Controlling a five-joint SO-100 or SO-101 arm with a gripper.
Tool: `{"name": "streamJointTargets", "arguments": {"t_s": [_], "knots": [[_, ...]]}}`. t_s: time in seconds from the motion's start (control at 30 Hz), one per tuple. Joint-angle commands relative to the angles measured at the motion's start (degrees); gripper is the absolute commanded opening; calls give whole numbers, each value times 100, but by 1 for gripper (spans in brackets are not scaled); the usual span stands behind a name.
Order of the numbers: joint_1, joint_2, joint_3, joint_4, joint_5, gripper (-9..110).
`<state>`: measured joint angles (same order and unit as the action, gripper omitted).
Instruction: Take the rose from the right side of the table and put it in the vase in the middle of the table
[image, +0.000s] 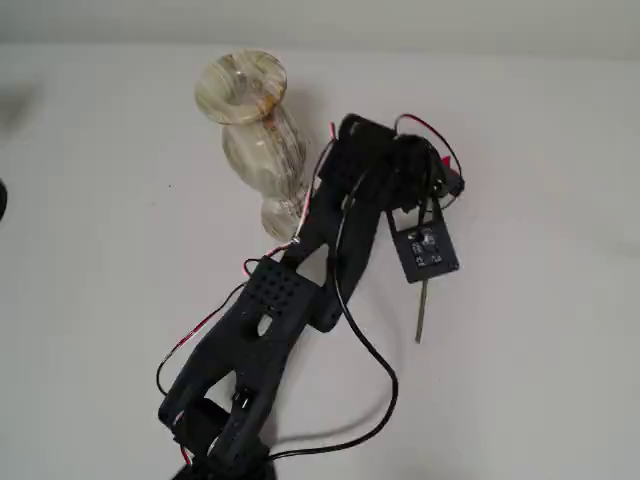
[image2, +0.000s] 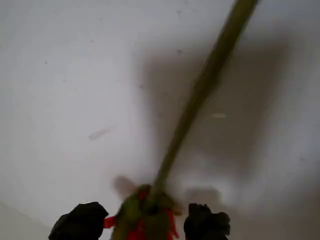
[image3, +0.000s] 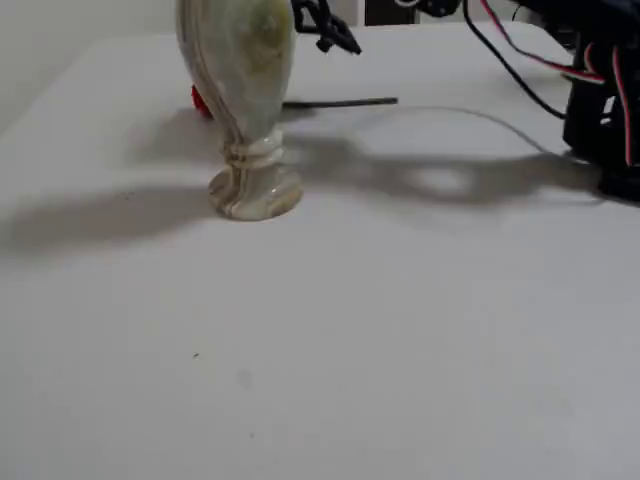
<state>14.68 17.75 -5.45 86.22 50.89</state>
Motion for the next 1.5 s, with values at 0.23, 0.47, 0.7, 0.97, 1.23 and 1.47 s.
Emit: {"name": "streamJointTargets", "arguments": {"t_s": [0.23, 0.47, 0.7, 0.97, 1.23, 1.47], "knots": [[70, -79, 44, -519, -35, 20], [9, -193, 53, -686, -35, 9], [18, -308, 53, -703, -53, 1], [-9, -325, 53, -624, -70, 0], [62, 114, 0, -483, -185, 0], [79, 1116, 0, -281, -352, 0]]}}
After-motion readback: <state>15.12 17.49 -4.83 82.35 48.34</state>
